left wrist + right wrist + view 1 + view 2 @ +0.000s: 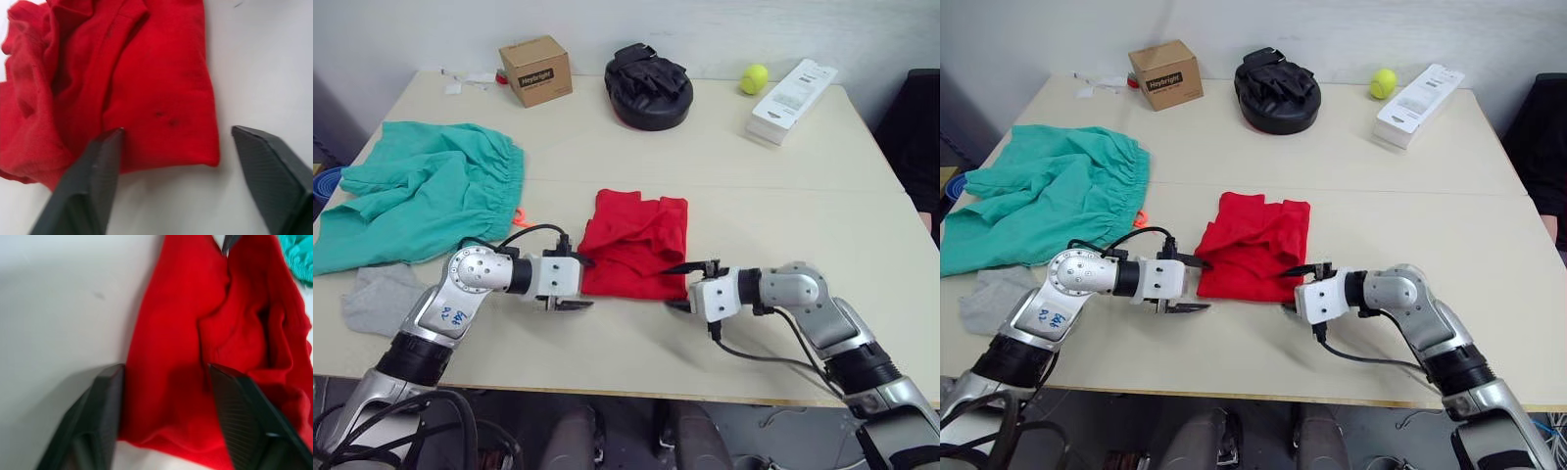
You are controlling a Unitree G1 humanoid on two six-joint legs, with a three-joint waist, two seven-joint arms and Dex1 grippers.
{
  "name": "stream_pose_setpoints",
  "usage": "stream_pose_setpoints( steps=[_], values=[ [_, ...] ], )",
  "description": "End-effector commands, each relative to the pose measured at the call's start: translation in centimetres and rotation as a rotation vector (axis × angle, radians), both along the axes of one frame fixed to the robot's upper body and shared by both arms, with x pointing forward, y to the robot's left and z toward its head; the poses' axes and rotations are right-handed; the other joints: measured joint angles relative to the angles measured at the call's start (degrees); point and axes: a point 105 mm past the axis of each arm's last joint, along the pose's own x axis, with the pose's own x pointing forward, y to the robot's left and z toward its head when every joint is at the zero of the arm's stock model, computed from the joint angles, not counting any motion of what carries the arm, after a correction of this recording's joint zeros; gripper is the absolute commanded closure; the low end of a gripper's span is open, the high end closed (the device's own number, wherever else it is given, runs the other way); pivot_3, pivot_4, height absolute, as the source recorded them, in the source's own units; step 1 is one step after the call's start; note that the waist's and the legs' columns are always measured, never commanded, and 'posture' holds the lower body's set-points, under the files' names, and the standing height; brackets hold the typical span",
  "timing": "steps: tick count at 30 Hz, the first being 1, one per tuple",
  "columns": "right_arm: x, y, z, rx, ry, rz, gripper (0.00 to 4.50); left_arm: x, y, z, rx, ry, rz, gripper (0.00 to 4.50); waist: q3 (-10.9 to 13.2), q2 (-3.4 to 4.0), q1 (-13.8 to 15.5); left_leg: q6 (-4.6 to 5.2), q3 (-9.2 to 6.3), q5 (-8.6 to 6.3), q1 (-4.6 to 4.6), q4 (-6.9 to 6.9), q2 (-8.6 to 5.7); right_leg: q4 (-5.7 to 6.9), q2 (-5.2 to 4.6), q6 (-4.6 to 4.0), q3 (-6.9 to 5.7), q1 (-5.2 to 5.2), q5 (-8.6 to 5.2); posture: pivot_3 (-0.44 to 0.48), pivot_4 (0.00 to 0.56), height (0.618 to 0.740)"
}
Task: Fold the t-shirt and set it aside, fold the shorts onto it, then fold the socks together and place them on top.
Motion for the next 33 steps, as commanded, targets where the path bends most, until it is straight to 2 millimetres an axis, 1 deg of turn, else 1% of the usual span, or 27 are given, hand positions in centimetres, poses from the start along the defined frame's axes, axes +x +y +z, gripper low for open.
stream_pose_setpoints(
  steps=[1, 3, 5, 8, 9, 11, 13, 17, 21, 24, 26, 27, 29, 30, 31, 33],
  values=[
    [0.4, -0.4, -0.5, -0.035, -0.018, -0.005, 3.2, 0.3, 0.2, -0.9, 0.032, 0.003, 0.001, 2.2, 0.0, 0.0, -0.1, 0.0, 0.0, 0.0, 0.02, 0.0, 0.0, 0.0, -0.01, 0.0, 0.01, 0.02, 0.0, 0.0, 0.15, 0.74],
    [0.3, -0.6, -0.7, -0.039, -0.015, -0.001, 3.91, 0.0, 0.1, -1.3, 0.033, 0.012, -0.011, 2.85, 0.0, 0.0, -0.1, 0.03, 0.02, 0.02, 0.04, 0.02, 0.0, 0.0, -0.02, 0.0, 0.02, 0.03, 0.0, 0.0, 0.15, 0.74],
    [0.0, -0.6, -0.7, -0.033, -0.01, 0.005, 4.5, -0.4, 0.0, -1.4, 0.025, 0.025, -0.024, 3.51, 0.0, 0.0, 0.0, 0.05, 0.01, 0.03, 0.04, 0.03, 0.0, 0.03, -0.04, 0.0, 0.01, 0.03, 0.0, 0.0, 0.15, 0.74],
    [-0.6, -0.6, -0.5, -0.025, -0.003, 0.034, 4.5, -1.5, 0.0, -1.4, 0.019, 0.055, -0.07, 4.46, 0.0, 0.0, 0.0, 0.05, 0.01, 0.03, 0.03, 0.03, -0.01, 0.02, -0.06, 0.0, 0.0, 0.03, 0.0, 0.0, 0.15, 0.74],
    [-1.1, -0.5, -0.3, -0.014, 0.003, 0.055, 4.5, -2.1, 0.1, -1.3, 0.01, 0.081, -0.08, 4.46, 0.0, 0.0, 0.0, 0.06, -0.01, 0.02, 0.03, 0.03, -0.01, 0.02, -0.06, 0.0, -0.01, 0.04, 0.0, 0.0, 0.15, 0.74],
    [-3.3, -0.2, 0.1, 0.011, 0.054, 0.146, 4.5, -3.6, 0.6, -1.3, 0.002, 0.166, -0.097, 4.46, 0.0, 0.0, -0.1, 0.07, -0.03, 0.01, 0.01, 0.0, 0.0, 0.03, -0.06, 0.0, -0.02, 0.03, 0.0, 0.0, 0.15, 0.74],
    [-4.9, -0.3, 0.0, 0.004, 0.085, 0.199, 4.5, -5.1, 1.4, -1.6, 0.024, 0.233, -0.106, 4.46, 0.0, 0.0, -0.1, 0.08, -0.08, -0.01, -0.04, -0.07, 0.02, 0.03, -0.05, 0.0, -0.07, 0.03, 0.0, 0.0, 0.15, 0.74],
    [-7.0, -0.7, -0.7, -0.003, 0.138, 0.216, 4.5, -6.7, 2.4, -1.9, 0.056, 0.263, -0.091, 4.46, 0.0, 0.0, -0.1, 0.11, -0.1, -0.05, -0.01, -0.03, 0.02, -0.06, -0.07, 0.0, -0.09, 0.1, 0.0, 0.0, 0.15, 0.74],
    [-8.2, -0.8, -1.3, 0.016, 0.175, 0.197, 4.5, -7.5, 2.9, -2.5, 0.061, 0.275, -0.042, 4.46, 0.0, 0.0, 0.0, 0.12, -0.13, -0.05, 0.06, -0.02, 0.01, -0.11, -0.12, -0.01, -0.09, 0.12, -0.01, 0.0, 0.15, 0.74],
    [-8.4, -1.1, -1.8, 0.006, 0.171, 0.182, 4.5, -7.9, 3.0, -2.9, 0.043, 0.312, -0.001, 4.46, 0.0, 0.0, 0.0, 0.12, -0.15, -0.06, 0.07, -0.02, 0.0, -0.1, -0.15, -0.01, -0.09, 0.14, -0.01, 0.0, 0.15, 0.74],
    [-8.7, -1.5, -2.3, -0.031, 0.181, 0.185, 4.5, -8.6, 2.8, -3.2, 0.012, 0.345, -0.001, 4.46, 0.0, 0.01, 0.0, 0.11, -0.15, -0.06, 0.07, -0.02, 0.0, -0.1, -0.15, -0.02, -0.09, 0.13, -0.01, 0.0, 0.15, 0.74],
    [-8.8, -1.7, -2.5, -0.041, 0.186, 0.183, 4.25, -8.8, 2.7, -3.2, 0.001, 0.355, 0.003, 4.49, 0.0, 0.01, 0.0, 0.11, -0.15, -0.06, 0.07, -0.03, 0.0, -0.1, -0.15, -0.02, -0.08, 0.12, -0.01, 0.0, 0.15, 0.74],
    [-8.9, -2.3, -2.7, -0.043, 0.243, 0.148, 3.73, -9.1, 2.7, -3.2, -0.022, 0.372, 0.024, 3.98, 0.0, 0.01, 0.0, 0.11, -0.15, -0.08, 0.07, -0.03, 0.0, -0.11, -0.15, -0.02, -0.08, 0.12, -0.02, 0.0, 0.15, 0.74],
    [-9.0, -2.5, -2.5, -0.039, 0.246, 0.145, 3.39, -9.2, 2.8, -3.2, -0.03, 0.383, 0.032, 3.74, 0.0, 0.01, 0.0, 0.11, -0.15, -0.08, 0.08, -0.03, 0.0, -0.12, -0.15, -0.02, -0.09, 0.13, -0.01, 0.0, 0.15, 0.74],
    [-9.0, -2.7, -2.2, -0.028, 0.237, 0.137, 3.08, -9.4, 3.0, -3.2, -0.037, 0.393, 0.04, 3.48, 0.0, 0.01, 0.0, 0.11, -0.16, -0.08, 0.09, -0.03, 0.0, -0.12, -0.15, -0.03, -0.09, 0.14, -0.02, 0.0, 0.15, 0.74],
    [-9.2, -2.9, -1.3, 0.001, 0.235, 0.13, 2.34, -9.6, 3.4, -2.9, -0.057, 0.413, 0.063, 2.8, 0.0, 0.01, 0.0, 0.1, -0.18, -0.07, 0.1, -0.03, 0.0, -0.11, -0.15, -0.03, -0.09, 0.14, -0.02, 0.0, 0.15, 0.74]
  ],
)
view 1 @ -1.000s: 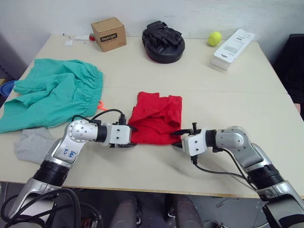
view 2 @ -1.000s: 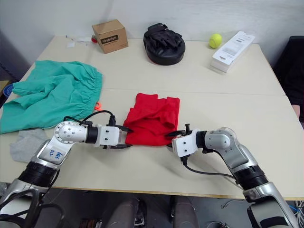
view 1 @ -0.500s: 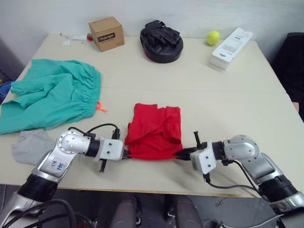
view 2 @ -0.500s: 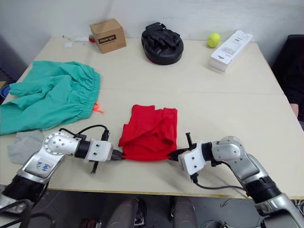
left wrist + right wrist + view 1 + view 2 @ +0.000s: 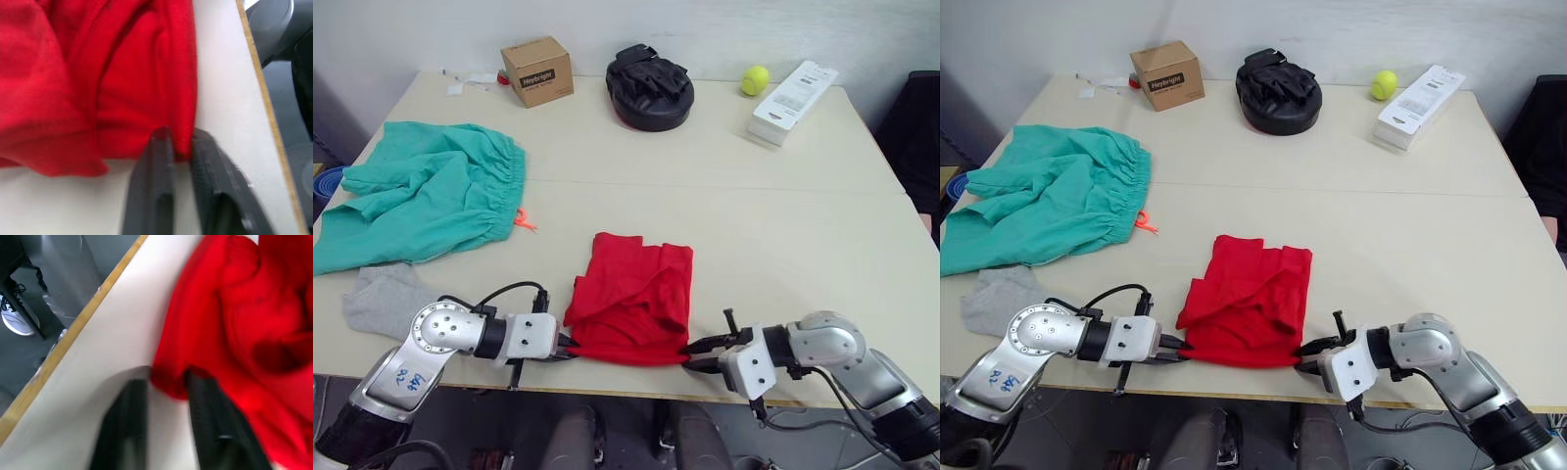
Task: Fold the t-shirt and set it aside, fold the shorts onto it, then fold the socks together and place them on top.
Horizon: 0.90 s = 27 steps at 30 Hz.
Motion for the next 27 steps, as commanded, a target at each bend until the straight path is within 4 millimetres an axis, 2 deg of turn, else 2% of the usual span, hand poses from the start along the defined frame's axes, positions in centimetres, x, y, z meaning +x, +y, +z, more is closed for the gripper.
stream_pose_setpoints(
  steps=[1, 3, 6, 8, 13, 19, 23, 26, 27],
  values=[
    [-0.5, -0.6, 2.0, 0.055, 0.003, -0.015, 1.98, -0.4, 1.4, 0.7, -0.003, 0.043, 0.066, 2.48, 0.0, 0.0, 0.0, 0.0, 0.0, 0.0, -0.01, 0.0, 0.0, 0.0, 0.0, 0.0, 0.0, -0.01, 0.0, 0.0, 0.15, 0.74],
    [-0.6, -1.0, 3.4, 0.094, 0.015, -0.036, 1.25, -0.6, 2.2, 1.4, -0.017, 0.081, 0.105, 1.82, 0.0, 0.0, 0.0, -0.01, -0.04, 0.0, -0.03, 0.0, 0.01, -0.01, 0.0, -0.02, -0.02, -0.01, -0.01, 0.0, 0.15, 0.74],
    [0.7, -1.6, 5.7, 0.142, -0.018, -0.114, 0.17, -1.3, 3.5, 3.1, -0.058, 0.166, 0.15, 0.81, 0.0, 0.0, -0.1, -0.02, -0.07, -0.01, -0.02, 0.0, 0.02, 0.0, -0.01, -0.04, -0.03, -0.01, -0.02, 0.0, 0.15, 0.74],
    [1.8, -1.9, 6.5, 0.141, -0.062, -0.149, 0.0, -0.8, 4.0, 4.5, -0.094, 0.168, 0.183, 0.13, 0.0, 0.01, -0.1, -0.03, -0.09, -0.02, -0.01, 0.0, 0.02, -0.01, -0.02, -0.04, -0.03, -0.01, -0.02, 0.0, 0.15, 0.74],
    [3.6, -1.3, 5.8, 0.1, -0.164, -0.137, 0.0, 3.6, 4.5, 6.6, -0.096, -0.024, 0.243, 0.05, 0.0, 0.02, 0.8, -0.07, -0.19, -0.02, -0.05, 0.0, -0.04, -0.01, -0.05, -0.07, -0.14, 0.0, -0.04, 0.0, 0.15, 0.74],
    [4.3, 0.5, 5.0, 0.113, -0.185, -0.08, 0.0, 6.8, 2.5, 6.5, -0.012, -0.196, 0.114, 0.05, 0.0, 0.02, 0.7, -0.04, 0.04, -0.02, -0.15, 0.0, -0.09, 0.05, 0.03, -0.04, -0.12, -0.07, -0.02, 0.0, 0.15, 0.74],
    [4.7, 1.5, 4.9, 0.131, -0.175, -0.064, 0.93, 7.2, 1.0, 5.9, 0.001, -0.202, 0.03, 0.0, 0.0, 0.02, 0.4, -0.03, 0.11, -0.01, -0.15, 0.01, -0.05, 0.08, 0.11, -0.02, -0.07, -0.09, -0.01, 0.0, 0.15, 0.74],
    [4.6, 1.8, 4.8, 0.154, -0.126, -0.068, 2.07, 6.7, 0.0, 5.8, -0.015, -0.168, -0.03, 0.61, 0.0, 0.02, 0.0, -0.03, 0.1, -0.01, -0.16, 0.01, 0.01, 0.1, 0.15, -0.02, -0.07, -0.09, -0.01, 0.0, 0.15, 0.74],
    [4.4, 1.9, 4.8, 0.163, -0.104, -0.068, 2.42, 6.6, -0.1, 5.8, -0.014, -0.164, -0.04, 0.94, 0.0, 0.02, 0.0, -0.03, 0.1, -0.01, -0.16, 0.01, 0.02, 0.1, 0.16, -0.02, -0.06, -0.09, -0.01, 0.0, 0.15, 0.74]
  ],
)
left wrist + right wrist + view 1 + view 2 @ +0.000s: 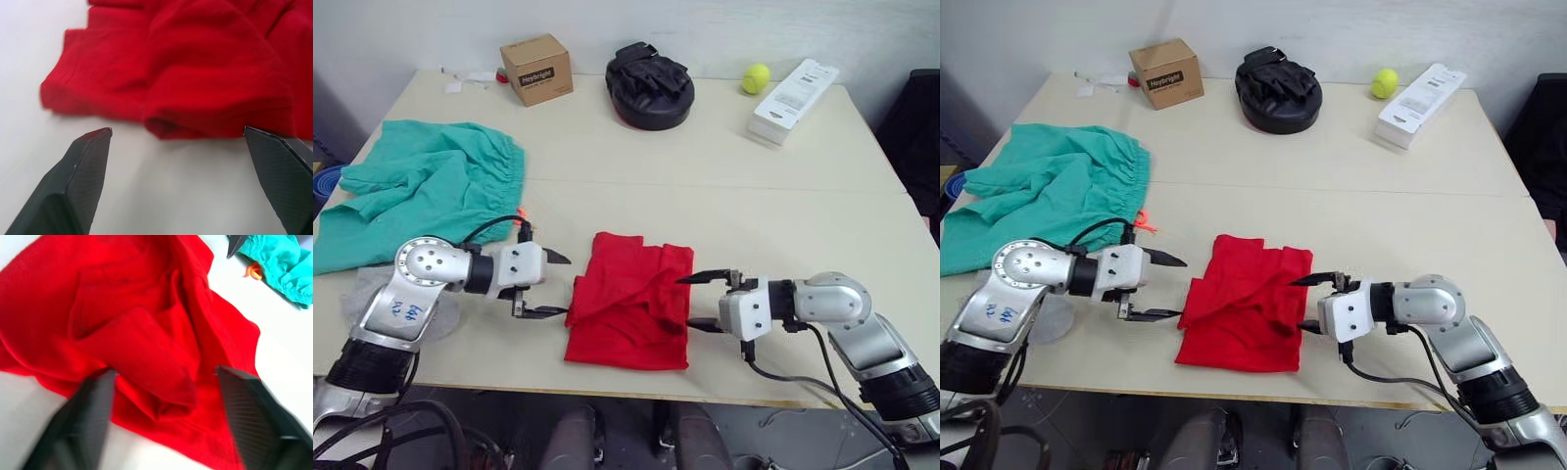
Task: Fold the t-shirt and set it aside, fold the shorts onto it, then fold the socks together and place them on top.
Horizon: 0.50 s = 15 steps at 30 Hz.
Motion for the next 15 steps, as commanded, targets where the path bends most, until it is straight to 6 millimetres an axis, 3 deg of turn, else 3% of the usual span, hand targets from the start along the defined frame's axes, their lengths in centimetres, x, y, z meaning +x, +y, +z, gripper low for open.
stream_pose_setpoints(
  steps=[1, 6, 11, 15],
  values=[
    [-0.5, 0.3, 0.6, 0.046, 0.042, 0.014, 2.74, -0.4, -0.7, 0.5, 0.004, -0.004, -0.056, 1.23, 0.0, 0.0, 0.0, 0.0, 0.0, 0.0, 0.0, 0.0, 0.0, 0.01, 0.0, 0.0, 0.01, 0.0, 0.0, 0.0, 0.15, 0.74],
    [-1.0, 0.3, 0.8, 0.065, 0.097, 0.024, 4.5, -0.3, -1.3, 0.5, -0.007, 0.007, -0.07, 2.91, 0.0, 0.0, 0.0, 0.0, -0.02, 0.0, 0.01, 0.04, 0.01, 0.0, -0.01, 0.0, 0.01, 0.02, 0.0, 0.0, 0.15, 0.74],
    [0.0, 0.5, 1.6, 0.128, 0.203, -0.037, 4.5, -0.1, -2.0, 0.9, -0.059, 0.086, -0.051, 4.47, 0.0, 0.0, 0.0, 0.01, -0.02, 0.0, 0.01, 0.06, 0.0, 0.0, -0.02, 0.0, 0.01, 0.02, 0.0, 0.0, 0.15, 0.74],
    [1.1, 0.2, 1.8, 0.219, 0.489, -0.15, 4.5, 1.6, -2.0, 2.1, -0.165, 0.231, 0.077, 4.47, 0.0, -0.01, 0.2, 0.03, -0.11, 0.04, -0.02, 0.14, 0.0, 0.05, -0.02, 0.0, -0.04, 0.03, 0.0, 0.0, 0.15, 0.74]
  ],
)
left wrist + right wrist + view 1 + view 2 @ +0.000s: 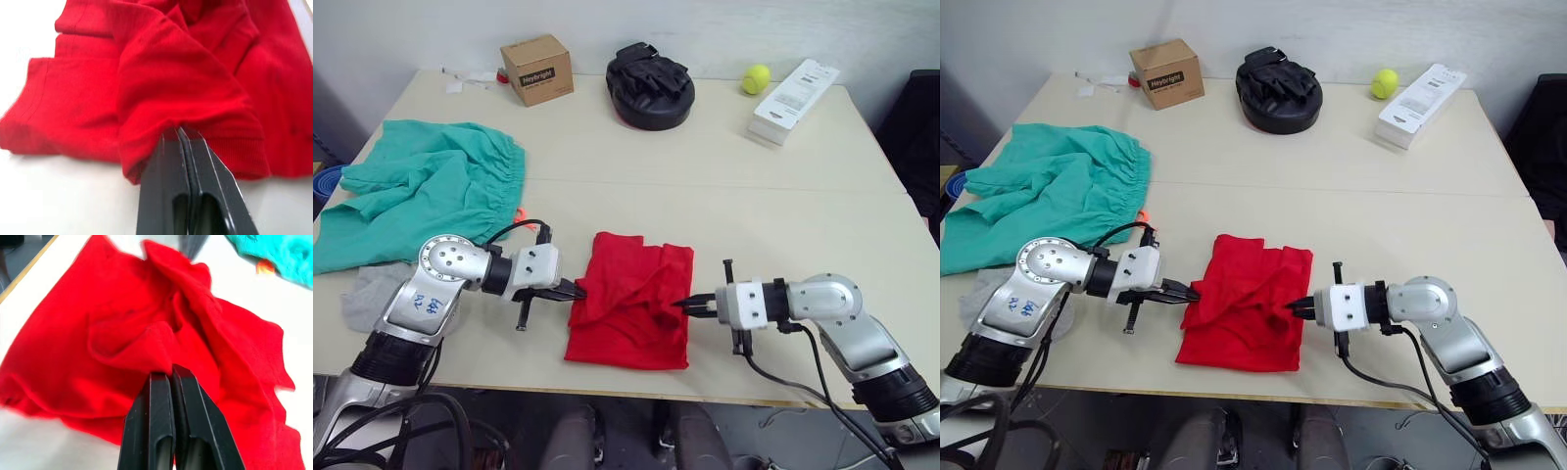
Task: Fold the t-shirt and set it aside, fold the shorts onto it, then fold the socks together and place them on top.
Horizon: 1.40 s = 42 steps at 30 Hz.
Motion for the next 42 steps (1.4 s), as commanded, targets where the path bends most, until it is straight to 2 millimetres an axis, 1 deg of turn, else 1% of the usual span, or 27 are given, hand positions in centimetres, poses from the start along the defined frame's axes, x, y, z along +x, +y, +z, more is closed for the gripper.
stream_pose_setpoints(
  steps=[1, 3, 5, 7, 9, 12, 13, 15, 18, 21, 27, 32, 36, 42],
  values=[
    [1.2, -0.3, 1.3, 0.096, 0.167, -0.09, 4.5, 1.6, 0.1, 1.6, -0.078, 0.082, 0.103, 4.47, 0.0, 0.0, 0.1, 0.0, -0.01, 0.0, -0.01, 0.03, 0.0, -0.01, 0.0, 0.0, 0.0, 0.01, 0.0, 0.0, 0.15, 0.74],
    [2.5, -0.6, 1.4, 0.144, 0.255, -0.171, 4.5, 2.7, 0.0, 2.1, -0.131, 0.132, 0.168, 4.47, 0.0, -0.01, 0.0, 0.01, -0.02, 0.0, 0.0, 0.02, -0.01, 0.0, 0.0, 0.0, 0.0, 0.03, 0.0, 0.0, 0.15, 0.74],
    [3.3, -0.7, 1.6, 0.175, 0.311, -0.221, 4.5, 3.5, -0.2, 2.4, -0.169, 0.16, 0.209, 4.47, 0.0, -0.01, -0.1, 0.0, -0.02, 0.0, -0.02, 0.02, -0.01, 0.05, 0.01, 0.0, -0.02, 0.01, 0.0, 0.0, 0.15, 0.74],
    [3.9, -0.8, 1.8, 0.2, 0.355, -0.255, 4.5, 4.0, -0.2, 2.5, -0.188, 0.174, 0.237, 4.47, 0.0, -0.01, -0.1, 0.0, -0.03, 0.0, -0.05, 0.0, -0.01, 0.09, 0.02, 0.0, -0.03, -0.01, 0.0, 0.0, 0.15, 0.74],
    [4.3, -0.8, 2.1, 0.224, 0.365, -0.277, 4.5, 4.3, -0.2, 2.5, -0.181, 0.139, 0.232, 4.47, 0.0, -0.01, -0.1, 0.0, -0.05, 0.0, -0.12, -0.01, -0.01, 0.06, 0.04, 0.01, -0.05, -0.05, 0.0, 0.0, 0.15, 0.74],
    [2.6, -0.2, 1.9, 0.172, 0.325, -0.175, 4.5, 2.5, 0.2, 2.2, -0.094, 0.081, 0.11, 3.93, 0.0, -0.01, -0.2, -0.01, -0.05, 0.0, -0.15, -0.01, 0.0, 0.03, 0.05, 0.01, -0.05, -0.08, 0.0, 0.0, 0.15, 0.74],
    [2.1, 0.0, 1.8, 0.161, 0.321, -0.153, 4.5, 2.0, 0.4, 2.1, -0.071, 0.07, 0.082, 3.64, 0.0, -0.01, -0.2, -0.01, -0.03, 0.0, -0.15, -0.04, 0.0, 0.02, 0.05, 0.01, -0.04, -0.1, 0.0, 0.0, 0.15, 0.74],
    [1.3, 0.4, 1.8, 0.145, 0.299, -0.123, 4.5, 1.3, 1.0, 1.9, 0.038, -0.075, -0.006, 3.01, 0.0, -0.01, -0.2, -0.02, -0.03, -0.01, -0.15, -0.08, 0.0, -0.01, 0.06, 0.01, -0.03, -0.1, 0.0, 0.0, 0.15, 0.74],
    [1.0, 0.6, 1.6, 0.114, 0.237, -0.115, 4.5, 0.4, 1.2, 2.0, 0.151, -0.257, -0.137, 2.05, 0.0, -0.01, -0.2, -0.03, -0.01, -0.01, -0.13, -0.06, -0.01, -0.02, 0.04, 0.01, -0.01, -0.09, 0.01, 0.0, 0.15, 0.74],
    [1.0, 0.6, 1.3, 0.102, 0.216, -0.118, 4.5, -0.4, 0.8, 1.4, 0.215, -0.354, -0.251, 1.11, 0.0, -0.01, 0.0, -0.03, 0.0, -0.01, -0.12, -0.03, -0.05, -0.07, -0.05, 0.02, -0.01, -0.09, 0.01, 0.0, 0.15, 0.74],
    [0.8, 0.4, 0.7, 0.084, 0.206, -0.123, 4.5, -0.4, 0.1, -0.2, 0.262, -0.427, -0.359, 1.11, 0.0, -0.01, 0.0, -0.01, 0.0, -0.01, -0.12, -0.04, -0.08, -0.03, -0.07, 0.02, -0.03, -0.09, 0.01, 0.0, 0.15, 0.74],
    [0.7, 0.4, 0.7, 0.083, 0.2, -0.128, 4.5, -0.6, -0.4, -1.3, 0.253, -0.404, -0.401, 1.11, 0.0, -0.01, -0.1, 0.0, 0.02, -0.01, -0.12, -0.04, -0.06, 0.01, -0.02, 0.02, -0.03, -0.1, 0.01, 0.0, 0.15, 0.74],
    [0.7, 0.4, 0.8, 0.084, 0.195, -0.132, 4.5, -0.3, -0.7, -1.5, 0.221, -0.374, -0.392, 1.95, 0.0, -0.01, -0.1, 0.01, 0.02, -0.01, -0.12, -0.04, -0.05, 0.01, -0.01, 0.03, -0.04, -0.08, 0.02, 0.0, 0.15, 0.74],
    [0.7, 0.4, 0.7, 0.082, 0.189, -0.136, 4.5, 0.0, -0.8, -1.5, 0.194, -0.344, -0.366, 3.86, 0.0, -0.01, -0.1, 0.03, 0.01, 0.0, -0.12, -0.04, -0.05, 0.01, -0.01, 0.05, -0.04, -0.07, 0.03, 0.0, 0.15, 0.74]
  ],
)
